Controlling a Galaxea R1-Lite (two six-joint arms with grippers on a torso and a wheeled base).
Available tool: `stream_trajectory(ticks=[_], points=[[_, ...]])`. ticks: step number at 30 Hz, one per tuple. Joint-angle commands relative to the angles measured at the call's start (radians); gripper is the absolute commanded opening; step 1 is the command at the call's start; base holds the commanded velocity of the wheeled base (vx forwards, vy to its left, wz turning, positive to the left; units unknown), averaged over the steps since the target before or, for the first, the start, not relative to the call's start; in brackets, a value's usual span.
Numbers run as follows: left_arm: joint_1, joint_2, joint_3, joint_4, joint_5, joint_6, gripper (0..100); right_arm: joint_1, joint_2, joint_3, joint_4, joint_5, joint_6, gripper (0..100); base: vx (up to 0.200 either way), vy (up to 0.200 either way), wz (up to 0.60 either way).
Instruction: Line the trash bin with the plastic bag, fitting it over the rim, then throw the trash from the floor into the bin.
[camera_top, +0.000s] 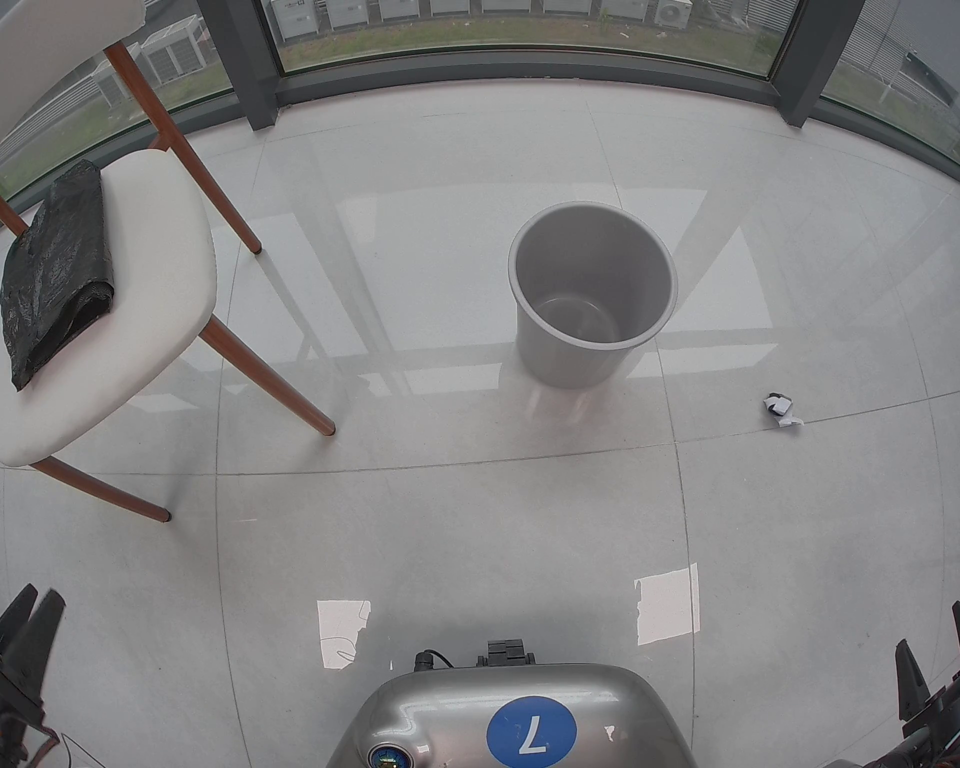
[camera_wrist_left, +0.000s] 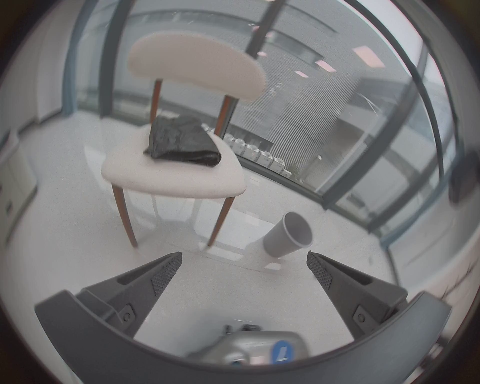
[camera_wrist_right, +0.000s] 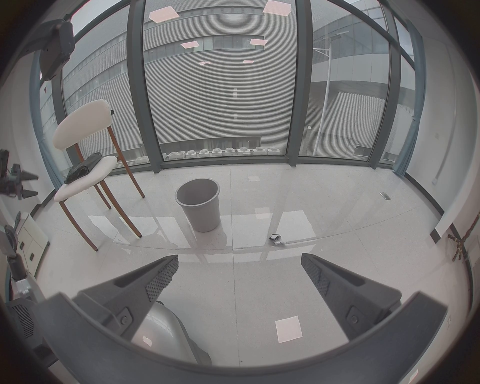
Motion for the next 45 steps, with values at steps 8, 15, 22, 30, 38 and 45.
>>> stream_trajectory(ticks=[8, 15, 22, 30, 38, 45], points=[[-0.028, 0.603, -0.179, -0.342, -0.008, -0.359, 100, 0.001, -0.016, 0.015, 0.000, 0.001, -0.002, 100, 0.000, 0.000, 0.00], [0.022, 0.739, -0.186, -0.532, -0.011, -0.457, 100, 0.002, -0.013, 0.015, 0.000, 0.001, 0.000, 100, 0.000, 0.000, 0.00], [0.102, 0.827, -0.191, -0.739, -0.060, -0.577, 100, 0.005, -0.007, 0.015, 0.000, 0.001, 0.002, 100, 0.000, 0.000, 0.00], [0.200, 0.880, -0.295, -0.730, -0.083, -0.569, 100, 0.010, 0.013, 0.015, 0.000, 0.001, 0.006, 100, 0.000, 0.000, 0.00], [0.289, 0.925, -0.363, -0.722, -0.097, -0.577, 100, 0.024, 0.048, 0.015, 0.000, 0.001, 0.008, 100, 0.000, 0.000, 0.00], [0.292, 0.939, -0.366, -0.713, -0.106, -0.578, 100, 0.025, 0.045, 0.015, 0.000, 0.001, 0.008, 100, 0.000, 0.000, 0.00]])
